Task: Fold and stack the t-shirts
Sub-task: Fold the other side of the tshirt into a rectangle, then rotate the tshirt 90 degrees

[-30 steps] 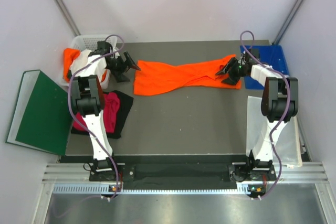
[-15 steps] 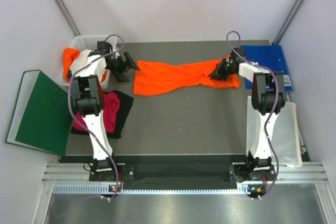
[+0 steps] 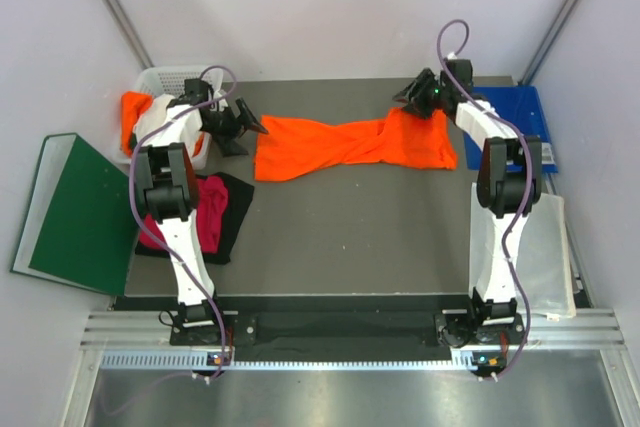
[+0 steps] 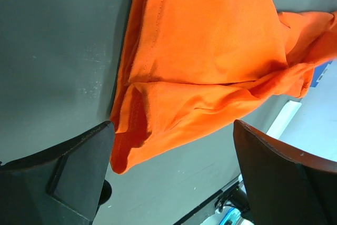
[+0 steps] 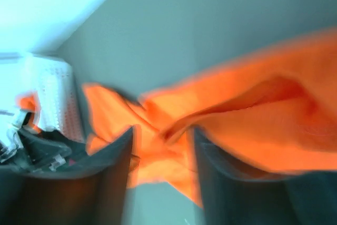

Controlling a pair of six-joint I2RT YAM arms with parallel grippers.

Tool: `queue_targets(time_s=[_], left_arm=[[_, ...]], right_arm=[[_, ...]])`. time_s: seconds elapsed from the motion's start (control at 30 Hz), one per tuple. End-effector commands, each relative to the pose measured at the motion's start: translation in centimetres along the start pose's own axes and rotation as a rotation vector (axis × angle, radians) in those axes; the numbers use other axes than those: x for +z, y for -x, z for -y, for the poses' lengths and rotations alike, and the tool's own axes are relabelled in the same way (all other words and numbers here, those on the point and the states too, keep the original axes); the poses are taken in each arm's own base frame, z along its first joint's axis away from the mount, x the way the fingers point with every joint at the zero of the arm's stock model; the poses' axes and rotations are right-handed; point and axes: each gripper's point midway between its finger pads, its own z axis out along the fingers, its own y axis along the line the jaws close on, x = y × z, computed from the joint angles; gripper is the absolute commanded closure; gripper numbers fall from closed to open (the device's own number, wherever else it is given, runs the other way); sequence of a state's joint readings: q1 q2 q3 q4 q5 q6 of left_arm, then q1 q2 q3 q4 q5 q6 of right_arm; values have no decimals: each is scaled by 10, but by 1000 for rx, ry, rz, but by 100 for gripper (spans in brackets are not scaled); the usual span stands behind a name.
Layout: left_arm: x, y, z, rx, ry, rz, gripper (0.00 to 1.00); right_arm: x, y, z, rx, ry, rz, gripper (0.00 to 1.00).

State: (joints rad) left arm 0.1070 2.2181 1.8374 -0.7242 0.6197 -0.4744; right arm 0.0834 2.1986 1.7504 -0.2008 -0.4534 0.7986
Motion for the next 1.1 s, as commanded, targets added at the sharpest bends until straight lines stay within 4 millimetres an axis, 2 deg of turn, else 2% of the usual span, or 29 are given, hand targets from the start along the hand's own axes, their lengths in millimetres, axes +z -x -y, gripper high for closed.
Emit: queue_targets(time_s=[0.0, 0.03, 0.1, 0.13, 0.2, 0.23, 0.27, 0.3, 0.33, 0.37, 0.4, 0.43, 0.47, 0.5, 0.53, 0.57, 0.6, 0.63, 0.7, 0.73, 0.83, 1.0, 1.07], left_arm=[[-24, 24, 22, 95, -73, 93, 1], [-24, 23, 27, 112, -85, 93, 1], [-26, 25, 35, 147, -106, 103, 1], [-27, 25, 40, 162, -113, 109, 1], [-29, 27, 44, 183, -117, 126, 1], [-27, 29, 47, 195, -119, 134, 1], [-25, 30, 48, 198, -118, 141, 1], [-25, 34, 49, 198, -114, 153, 1], [-18, 35, 48, 195, -111, 149, 1], [-15, 37, 48, 193, -113, 151, 1], [-15, 45, 51, 202, -105, 171, 1], [-7, 45, 49, 202, -95, 163, 1], [-3, 48, 48, 207, -86, 168, 1], [-4, 57, 51, 225, -67, 199, 1], [7, 57, 49, 239, -47, 191, 1], [11, 57, 47, 243, -31, 187, 1], [10, 63, 58, 272, -26, 206, 1], [22, 66, 46, 267, 23, 206, 1], [28, 72, 46, 267, 53, 219, 1], [38, 72, 38, 252, 85, 217, 1], [50, 74, 27, 224, 117, 214, 1], [60, 79, 9, 195, 185, 223, 1], [64, 77, 12, 186, 165, 210, 1]], right_arm=[[10, 35, -39, -63, 116, 107, 15], [5, 39, -48, -66, 130, 134, 2], [-1, 37, -47, -73, 116, 154, 0], [-14, 40, -57, -108, 116, 181, 0], [-23, 27, -39, -101, 44, 156, 0], [-39, 28, -44, -126, 43, 168, 0], [-46, 23, -38, -117, 21, 158, 0], [-50, 7, -15, -86, -28, 117, 0], [-67, 5, -18, -77, -34, 125, 0], [-71, -13, 5, -41, -89, 89, 0], [-82, -17, 18, -8, -123, 83, 0], [-99, -17, 13, 18, -120, 108, 0], [-105, -34, 33, 62, -168, 86, 0], [-115, -38, 42, 97, -192, 89, 0], [-128, -40, 39, 134, -189, 109, 2], [-133, -55, 52, 171, -225, 87, 3], [-137, -61, 55, 189, -233, 85, 4], [-142, -65, 53, 209, -231, 86, 4], [-142, -79, 64, 234, -261, 59, 5], [-141, -84, 70, 255, -276, 45, 5], [-132, -98, 85, 311, -298, 7, 6], [-119, -103, 101, 373, -315, 29, 8], [-115, -103, 107, 389, -323, 41, 8]])
